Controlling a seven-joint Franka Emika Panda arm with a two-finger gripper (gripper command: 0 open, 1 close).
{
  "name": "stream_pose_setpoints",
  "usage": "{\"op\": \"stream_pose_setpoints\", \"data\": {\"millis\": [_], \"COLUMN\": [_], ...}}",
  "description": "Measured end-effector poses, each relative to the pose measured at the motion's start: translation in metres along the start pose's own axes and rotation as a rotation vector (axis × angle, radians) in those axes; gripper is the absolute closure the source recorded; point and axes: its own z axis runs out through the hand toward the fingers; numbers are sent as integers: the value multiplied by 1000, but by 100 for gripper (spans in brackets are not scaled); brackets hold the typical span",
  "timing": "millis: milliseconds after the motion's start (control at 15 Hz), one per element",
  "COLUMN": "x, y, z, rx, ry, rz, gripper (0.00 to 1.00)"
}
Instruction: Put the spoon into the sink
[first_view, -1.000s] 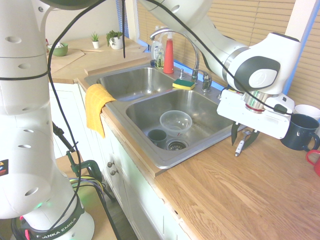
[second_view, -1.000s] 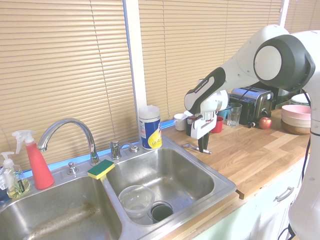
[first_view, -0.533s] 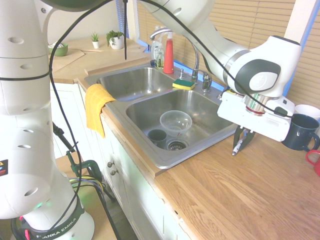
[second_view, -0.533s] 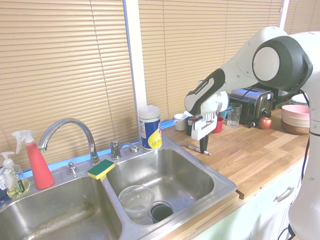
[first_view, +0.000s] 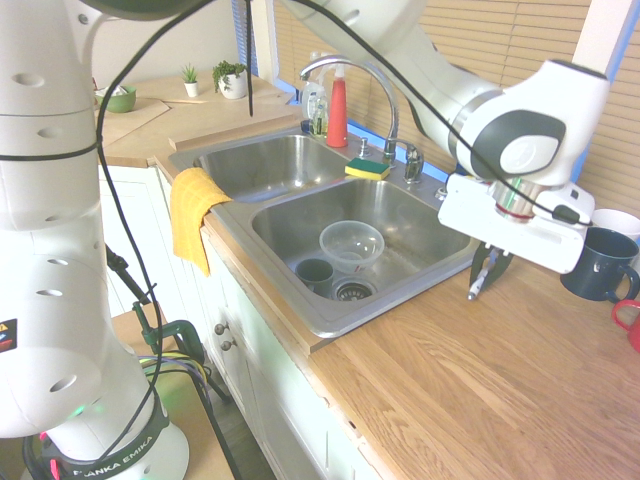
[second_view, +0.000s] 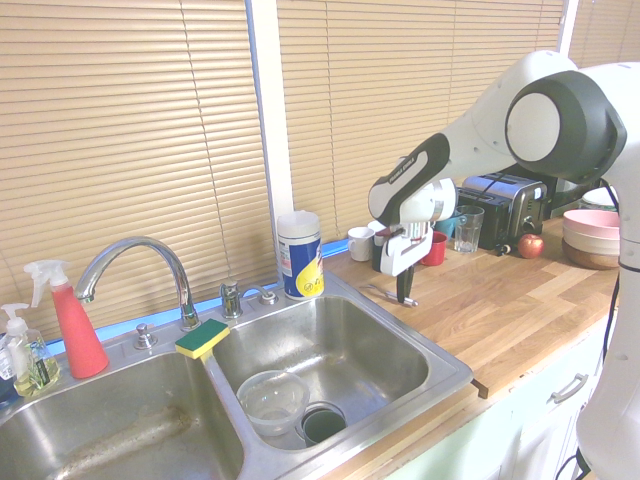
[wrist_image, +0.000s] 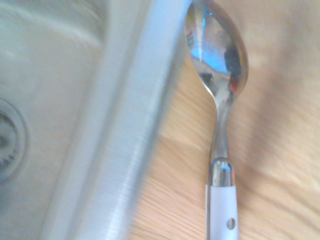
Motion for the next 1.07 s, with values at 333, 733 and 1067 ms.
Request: {"op": "stream_pose_setpoints", "data": {"millis": [333, 733, 1067], "x": [-45, -134, -165], "y": [-50, -141, -175], "z": [-45, 35, 77], "rx": [7, -182, -253], "ry": [35, 42, 37], "rz": [-88, -211, -229], "gripper": [100, 100, 100]}}
